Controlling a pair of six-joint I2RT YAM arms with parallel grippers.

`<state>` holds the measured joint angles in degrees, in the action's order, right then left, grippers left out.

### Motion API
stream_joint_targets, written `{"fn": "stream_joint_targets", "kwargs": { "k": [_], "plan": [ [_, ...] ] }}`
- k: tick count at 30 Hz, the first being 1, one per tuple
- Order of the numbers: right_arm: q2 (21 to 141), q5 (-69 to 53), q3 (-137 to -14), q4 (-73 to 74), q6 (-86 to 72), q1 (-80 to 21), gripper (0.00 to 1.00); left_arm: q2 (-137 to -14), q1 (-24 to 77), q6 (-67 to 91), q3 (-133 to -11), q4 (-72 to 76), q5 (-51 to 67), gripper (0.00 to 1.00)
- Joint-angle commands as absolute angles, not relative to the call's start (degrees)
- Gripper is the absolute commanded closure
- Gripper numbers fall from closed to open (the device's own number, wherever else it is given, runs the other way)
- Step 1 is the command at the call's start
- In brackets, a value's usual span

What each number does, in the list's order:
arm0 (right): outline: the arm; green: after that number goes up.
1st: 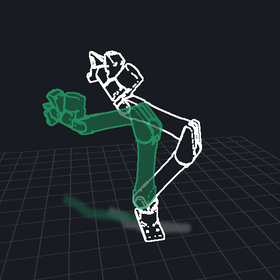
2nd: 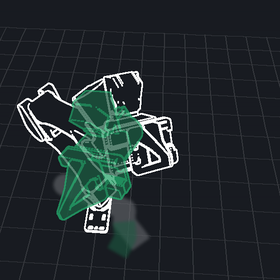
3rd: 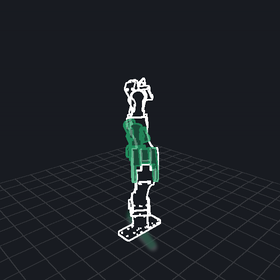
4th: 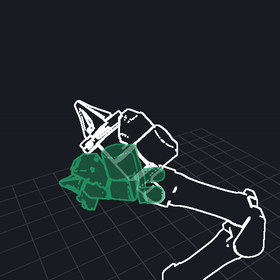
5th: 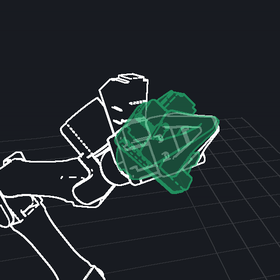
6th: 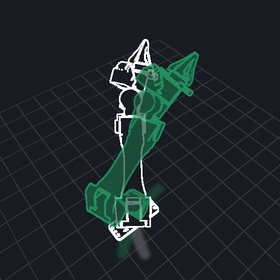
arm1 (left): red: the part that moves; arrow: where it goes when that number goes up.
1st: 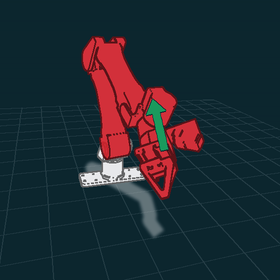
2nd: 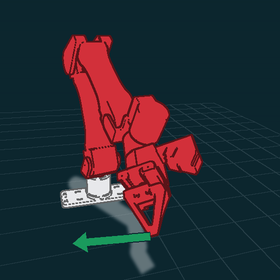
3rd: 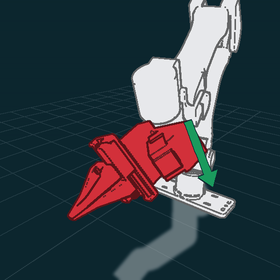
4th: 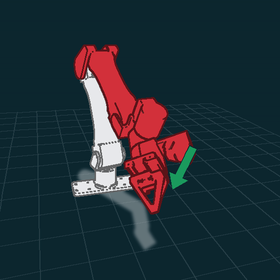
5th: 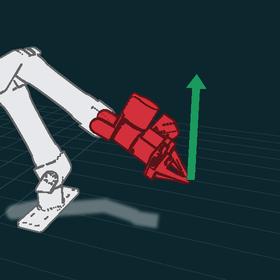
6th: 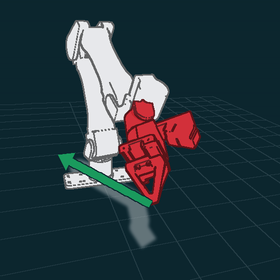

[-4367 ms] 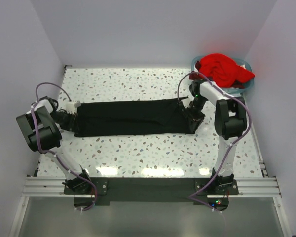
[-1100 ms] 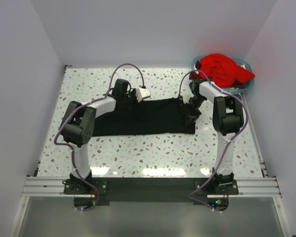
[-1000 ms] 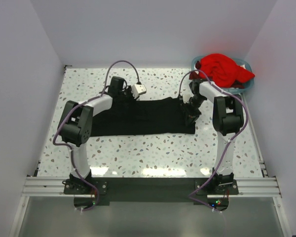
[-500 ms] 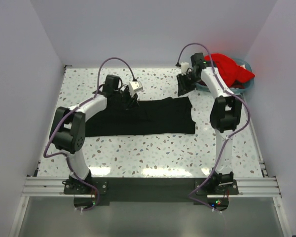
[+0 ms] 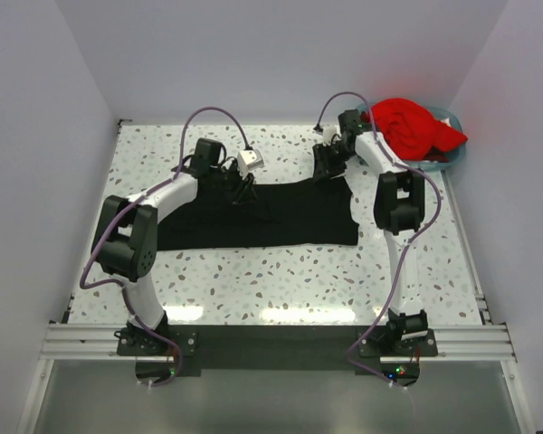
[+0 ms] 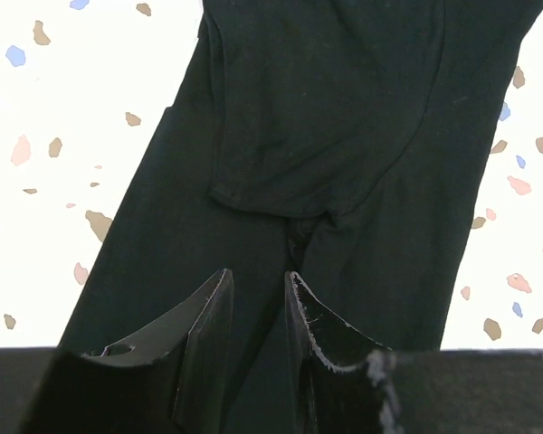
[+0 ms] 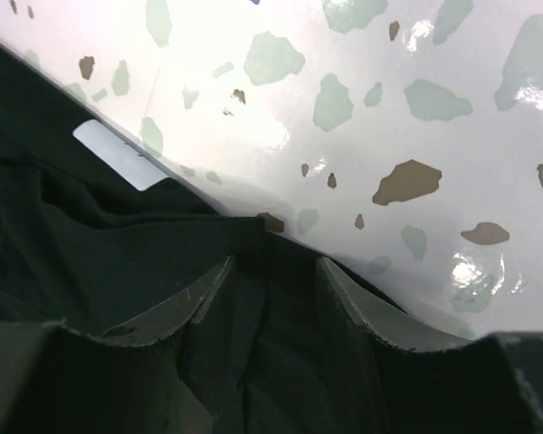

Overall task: Fold and stack the t-shirts
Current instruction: Fold the tshirt

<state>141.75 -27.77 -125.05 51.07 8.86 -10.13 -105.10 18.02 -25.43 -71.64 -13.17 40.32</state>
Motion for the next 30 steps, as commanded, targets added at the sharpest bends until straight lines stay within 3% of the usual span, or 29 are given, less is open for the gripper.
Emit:
{"fn": "stream_joint_targets", "kwargs": {
  "k": [1, 11, 14, 15, 19, 30],
  "plan": [
    [142.12, -32.43, -127.0, 47.73, 6.42, -10.37, 0.55, -103.1, 18.28, -24.61, -71.72, -13.54, 40.17, 0.65],
    [143.96, -36.38, -128.93, 47.11, 4.92, -10.55, 0.6, -103.53, 18.19, -25.31, -71.72, -13.62, 39.02, 0.65],
    [144.05, -37.18, -129.37, 47.9, 5.36, -10.46, 0.74, -104.15, 18.19, -25.49, -72.16, -13.8, 39.11, 0.64],
    [143.79, -37.26, -129.37, 48.6, 5.8, -10.46, 0.83, -104.24, 18.19, -25.66, -72.33, -14.06, 39.11, 0.64],
    [141.51, -38.67, -127.45, 49.39, 6.33, -10.46, 1.0, -104.59, 18.28, -26.45, -72.77, -14.59, 39.03, 0.64],
    [129.47, -39.9, -115.14, 46.41, 7.56, -10.72, 1.0, -101.78, 18.19, -27.16, -69.17, -13.45, 39.02, 0.63]
  ]
}}
